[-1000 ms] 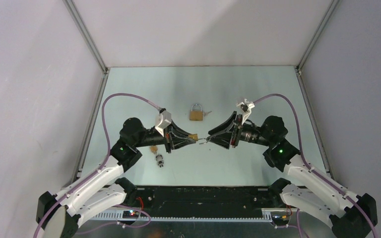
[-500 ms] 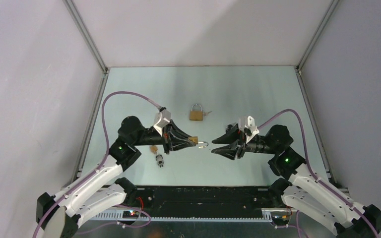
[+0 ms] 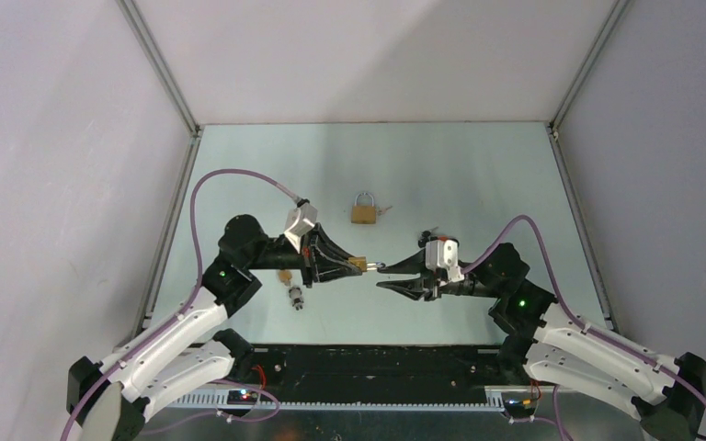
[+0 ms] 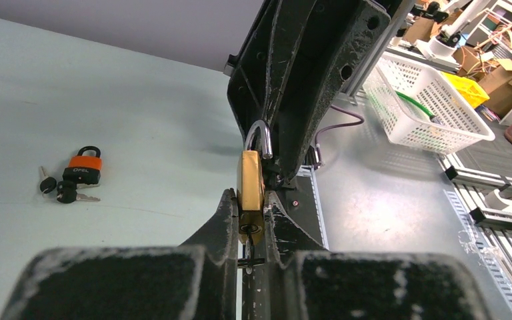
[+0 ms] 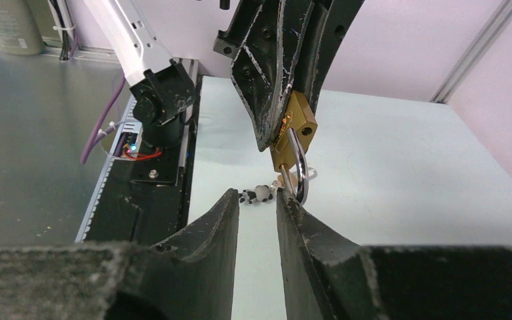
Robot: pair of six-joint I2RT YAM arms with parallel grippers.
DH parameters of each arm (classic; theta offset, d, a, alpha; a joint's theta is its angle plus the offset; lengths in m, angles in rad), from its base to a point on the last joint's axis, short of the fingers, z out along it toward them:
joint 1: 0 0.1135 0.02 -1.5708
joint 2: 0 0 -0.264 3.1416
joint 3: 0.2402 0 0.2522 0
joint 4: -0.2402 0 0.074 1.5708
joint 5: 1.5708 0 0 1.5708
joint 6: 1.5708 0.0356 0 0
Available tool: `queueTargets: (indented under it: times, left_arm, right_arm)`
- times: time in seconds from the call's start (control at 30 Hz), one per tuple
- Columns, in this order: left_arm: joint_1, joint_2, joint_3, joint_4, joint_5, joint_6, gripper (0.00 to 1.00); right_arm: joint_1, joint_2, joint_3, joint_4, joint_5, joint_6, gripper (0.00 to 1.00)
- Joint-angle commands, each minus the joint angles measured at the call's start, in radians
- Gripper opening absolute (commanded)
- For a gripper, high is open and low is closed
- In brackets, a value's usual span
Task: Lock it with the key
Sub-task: Lock the lock.
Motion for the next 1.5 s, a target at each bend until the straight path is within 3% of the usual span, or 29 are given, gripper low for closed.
queueTargets:
  times: [0.0, 0.23, 0.53, 0.73, 1.07, 1.47]
  left_arm:
    - [0.001, -0.014, 0.042, 0.024, 0.016, -0.005, 0.0]
    - [0.001, -0.038, 0.043, 0.003, -0.027, 0.033, 0.0]
    - [0.002, -0.048, 0.04, -0.013, -0.016, 0.048, 0.0]
    - [0.002, -0.046, 0.04, -0.019, -0.012, 0.052, 0.0]
    - [0.002, -0.051, 0.037, -0.025, -0.006, 0.056, 0.0]
    - [0.001, -0.054, 0.03, -0.027, 0.005, 0.055, 0.0]
  right_arm:
    - [0.006, -0.023, 0.005, 0.018, 0.088, -0.048, 0.32]
    - [0.003, -0.075, -0.008, -0.076, 0.107, 0.005, 0.35]
    - [-0.041, -0.153, -0.055, 0.023, 0.12, 0.094, 0.38]
    - [-0.042, -0.123, -0.049, 0.12, 0.04, 0.121, 0.38]
    - [-0.036, -0.057, -0.008, 0.126, 0.004, 0.142, 0.31]
    - [-0.037, -0.016, 0.032, 0.114, 0.05, 0.183, 0.39]
